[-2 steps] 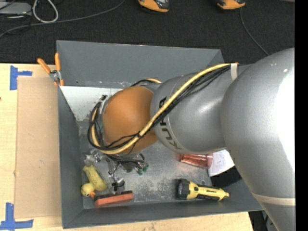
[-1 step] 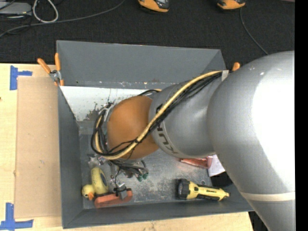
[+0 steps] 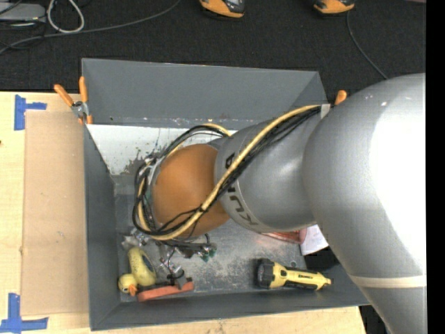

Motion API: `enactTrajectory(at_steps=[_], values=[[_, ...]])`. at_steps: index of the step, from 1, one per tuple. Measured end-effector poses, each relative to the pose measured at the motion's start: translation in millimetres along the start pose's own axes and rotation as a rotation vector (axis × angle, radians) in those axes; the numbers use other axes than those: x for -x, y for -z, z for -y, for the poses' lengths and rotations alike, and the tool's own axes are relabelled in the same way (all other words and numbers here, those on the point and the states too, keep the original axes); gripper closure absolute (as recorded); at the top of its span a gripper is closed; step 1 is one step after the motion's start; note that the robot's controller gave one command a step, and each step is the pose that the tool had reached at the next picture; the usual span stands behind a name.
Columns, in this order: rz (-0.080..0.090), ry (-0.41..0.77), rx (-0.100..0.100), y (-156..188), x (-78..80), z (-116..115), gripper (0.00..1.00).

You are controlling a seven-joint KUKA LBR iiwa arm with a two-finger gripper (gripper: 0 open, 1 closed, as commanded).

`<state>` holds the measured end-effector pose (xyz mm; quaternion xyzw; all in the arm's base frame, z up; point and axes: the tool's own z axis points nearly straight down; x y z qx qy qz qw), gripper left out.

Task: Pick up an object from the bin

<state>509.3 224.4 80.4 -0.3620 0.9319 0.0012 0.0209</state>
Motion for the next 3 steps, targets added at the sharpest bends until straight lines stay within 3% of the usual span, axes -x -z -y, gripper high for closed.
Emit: enactTrajectory(at_steps=[1, 2, 3], values=[[-0.017, 0.072, 0.005, -9, 10.7, 2, 0.0], [-0.016, -0.019, 0.004, -10, 30.5, 20, 0.0], [0.019, 0.158, -0.006, -5, -20.6, -7, 0.0]])
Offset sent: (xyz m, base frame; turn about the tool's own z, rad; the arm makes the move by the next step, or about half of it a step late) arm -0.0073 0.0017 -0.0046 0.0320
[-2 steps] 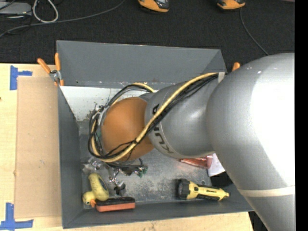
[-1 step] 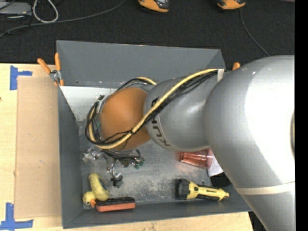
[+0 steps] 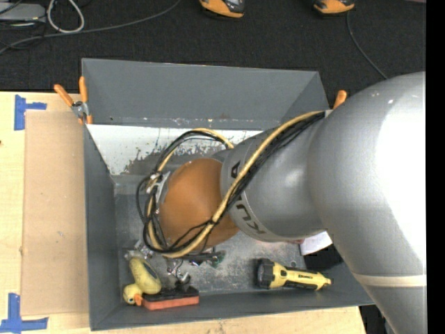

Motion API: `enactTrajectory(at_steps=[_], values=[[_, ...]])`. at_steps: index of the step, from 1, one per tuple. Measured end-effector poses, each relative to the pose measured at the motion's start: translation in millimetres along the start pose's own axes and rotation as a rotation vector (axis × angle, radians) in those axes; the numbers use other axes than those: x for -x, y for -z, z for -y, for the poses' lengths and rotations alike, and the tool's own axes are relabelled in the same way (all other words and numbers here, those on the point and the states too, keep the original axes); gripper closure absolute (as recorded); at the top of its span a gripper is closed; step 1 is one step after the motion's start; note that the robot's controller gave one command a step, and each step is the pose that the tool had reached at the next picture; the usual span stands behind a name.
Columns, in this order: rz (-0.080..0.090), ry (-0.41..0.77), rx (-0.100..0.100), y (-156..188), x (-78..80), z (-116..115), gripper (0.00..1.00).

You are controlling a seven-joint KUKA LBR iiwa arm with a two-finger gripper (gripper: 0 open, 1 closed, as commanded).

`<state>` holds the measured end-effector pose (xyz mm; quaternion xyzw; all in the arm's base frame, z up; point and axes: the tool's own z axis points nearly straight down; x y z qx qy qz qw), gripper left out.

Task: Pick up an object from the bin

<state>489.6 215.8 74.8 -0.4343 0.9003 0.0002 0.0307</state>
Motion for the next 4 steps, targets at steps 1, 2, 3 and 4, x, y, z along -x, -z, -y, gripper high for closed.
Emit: enactTrajectory(at_steps=[1, 2, 3, 4], values=[[-0.008, 0.058, -0.01, 2, 12.1, -9, 0.0], [-0.028, 0.093, 0.012, -6, 26.7, -14, 1.0], [-0.028, 0.092, 0.012, -6, 26.6, -14, 1.0], [-0.033, 0.15, 0.019, 49, 32.1, -11, 1.0]])
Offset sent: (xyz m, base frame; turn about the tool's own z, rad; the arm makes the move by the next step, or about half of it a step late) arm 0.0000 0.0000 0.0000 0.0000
